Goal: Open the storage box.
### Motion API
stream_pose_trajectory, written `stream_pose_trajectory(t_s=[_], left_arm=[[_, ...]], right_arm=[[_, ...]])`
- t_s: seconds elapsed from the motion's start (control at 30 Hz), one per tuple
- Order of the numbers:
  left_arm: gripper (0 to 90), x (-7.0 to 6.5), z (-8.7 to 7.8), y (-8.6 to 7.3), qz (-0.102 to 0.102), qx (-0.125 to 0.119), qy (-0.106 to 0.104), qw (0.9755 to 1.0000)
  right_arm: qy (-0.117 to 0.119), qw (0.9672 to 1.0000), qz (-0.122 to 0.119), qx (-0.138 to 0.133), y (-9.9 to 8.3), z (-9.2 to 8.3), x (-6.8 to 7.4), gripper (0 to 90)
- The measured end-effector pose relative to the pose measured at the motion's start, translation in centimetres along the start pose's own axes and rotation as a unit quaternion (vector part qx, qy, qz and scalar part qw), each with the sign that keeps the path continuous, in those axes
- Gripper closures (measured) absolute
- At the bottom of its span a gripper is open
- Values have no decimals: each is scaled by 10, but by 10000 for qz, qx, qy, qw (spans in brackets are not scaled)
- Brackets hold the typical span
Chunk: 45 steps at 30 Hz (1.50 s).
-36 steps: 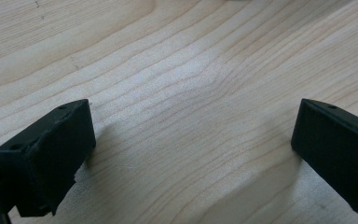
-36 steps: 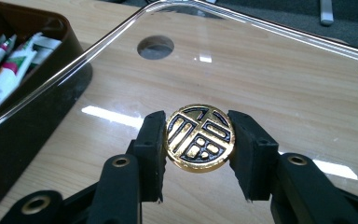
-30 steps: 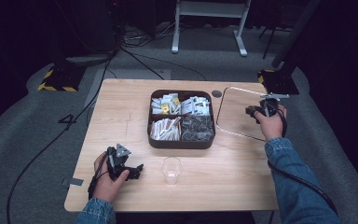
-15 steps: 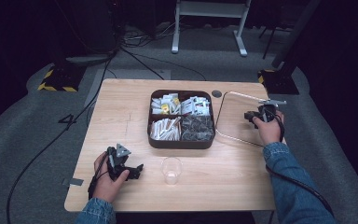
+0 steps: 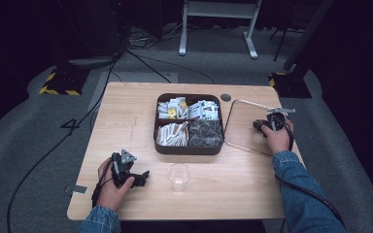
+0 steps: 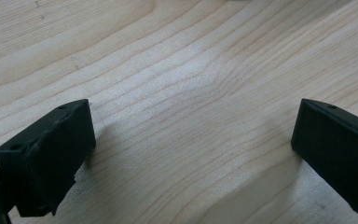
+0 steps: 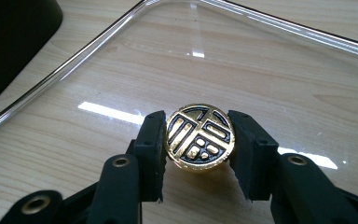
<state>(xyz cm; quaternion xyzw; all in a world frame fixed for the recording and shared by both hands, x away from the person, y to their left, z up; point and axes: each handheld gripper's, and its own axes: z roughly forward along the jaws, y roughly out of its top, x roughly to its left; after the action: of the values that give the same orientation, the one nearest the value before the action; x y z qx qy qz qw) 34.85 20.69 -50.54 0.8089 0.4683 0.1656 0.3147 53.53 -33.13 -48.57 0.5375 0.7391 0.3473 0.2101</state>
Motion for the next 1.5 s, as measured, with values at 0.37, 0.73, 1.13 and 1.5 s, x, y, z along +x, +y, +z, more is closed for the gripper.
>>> stream_pose_trajectory(t_s=[0.37, 0.73, 1.13, 1.5], left_arm=[[0, 0, 0, 0, 0, 0, 1, 10000], [0, 0, 0, 0, 7, 4, 0, 10000], [0, -1, 0, 0, -29, 2, 31, 10000], [0, 0, 0, 0, -14, -1, 23, 10000]], right_arm=[[3, 10000, 61, -21, -5, 2, 0, 588], [110, 9998, 129, -63, -8, 3, -1, 477], [14, 9987, 244, -448, -5, -17, 2, 339], [184, 9960, 160, -858, 9, -46, 13, 334]])
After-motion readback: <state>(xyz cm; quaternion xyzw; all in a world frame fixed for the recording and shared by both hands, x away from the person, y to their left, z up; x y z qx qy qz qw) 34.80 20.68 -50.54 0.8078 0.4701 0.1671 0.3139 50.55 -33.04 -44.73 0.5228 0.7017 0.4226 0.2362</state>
